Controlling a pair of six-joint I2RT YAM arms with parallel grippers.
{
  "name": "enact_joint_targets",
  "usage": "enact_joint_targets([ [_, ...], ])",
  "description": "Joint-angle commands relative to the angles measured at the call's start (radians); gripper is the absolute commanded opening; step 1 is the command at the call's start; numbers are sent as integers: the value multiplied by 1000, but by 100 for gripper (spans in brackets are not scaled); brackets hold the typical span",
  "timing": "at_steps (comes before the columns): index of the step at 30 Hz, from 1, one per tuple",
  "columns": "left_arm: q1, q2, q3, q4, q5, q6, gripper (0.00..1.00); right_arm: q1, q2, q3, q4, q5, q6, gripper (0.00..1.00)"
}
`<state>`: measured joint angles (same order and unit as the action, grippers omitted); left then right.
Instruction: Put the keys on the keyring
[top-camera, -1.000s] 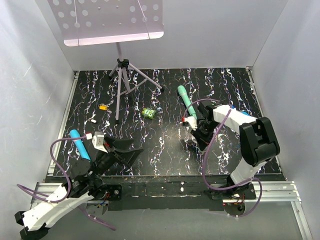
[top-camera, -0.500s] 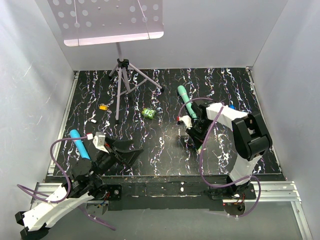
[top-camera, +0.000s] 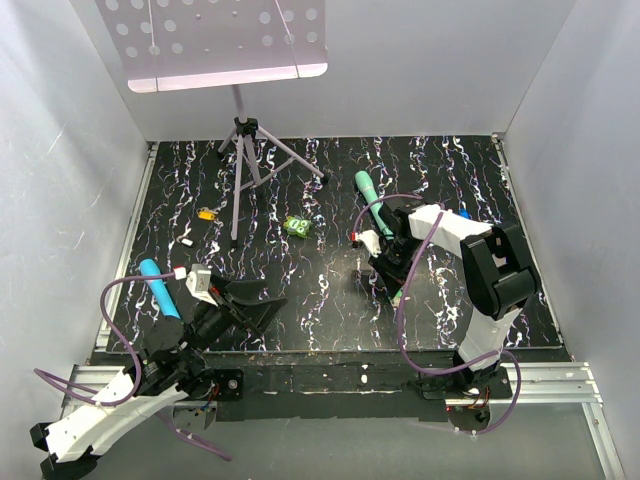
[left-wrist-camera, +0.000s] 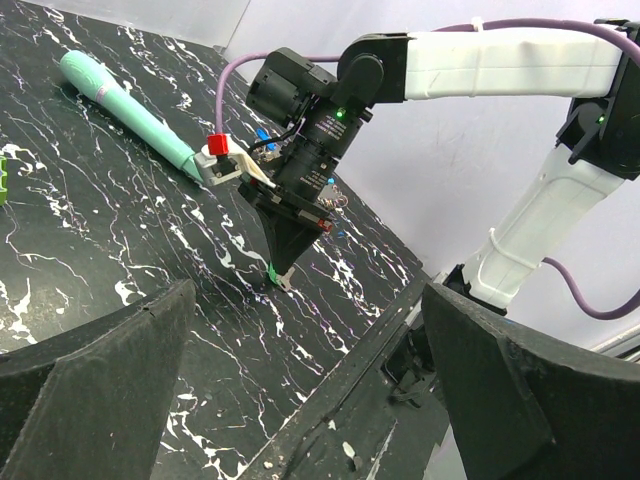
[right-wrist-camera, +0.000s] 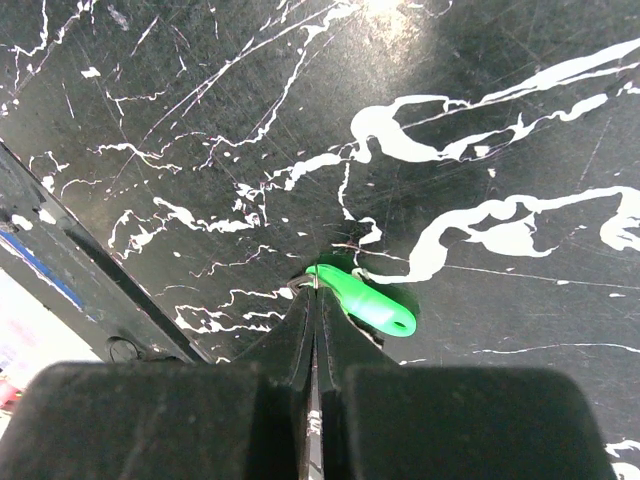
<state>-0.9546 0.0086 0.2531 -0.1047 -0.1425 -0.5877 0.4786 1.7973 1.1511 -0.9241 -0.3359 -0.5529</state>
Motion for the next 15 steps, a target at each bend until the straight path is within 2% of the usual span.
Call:
enact_joint_targets([
  [1, 5, -6, -3, -9, -8, 0, 96, 5, 19, 39, -9, -11, 1, 4],
  [10, 5, -6, -5, -7, -6, -8, 96, 8, 13, 42, -12, -20, 4, 8],
  [15, 5, -7, -5, -4, -3, -8, 97, 6, 2, 45, -12, -23, 7, 13],
])
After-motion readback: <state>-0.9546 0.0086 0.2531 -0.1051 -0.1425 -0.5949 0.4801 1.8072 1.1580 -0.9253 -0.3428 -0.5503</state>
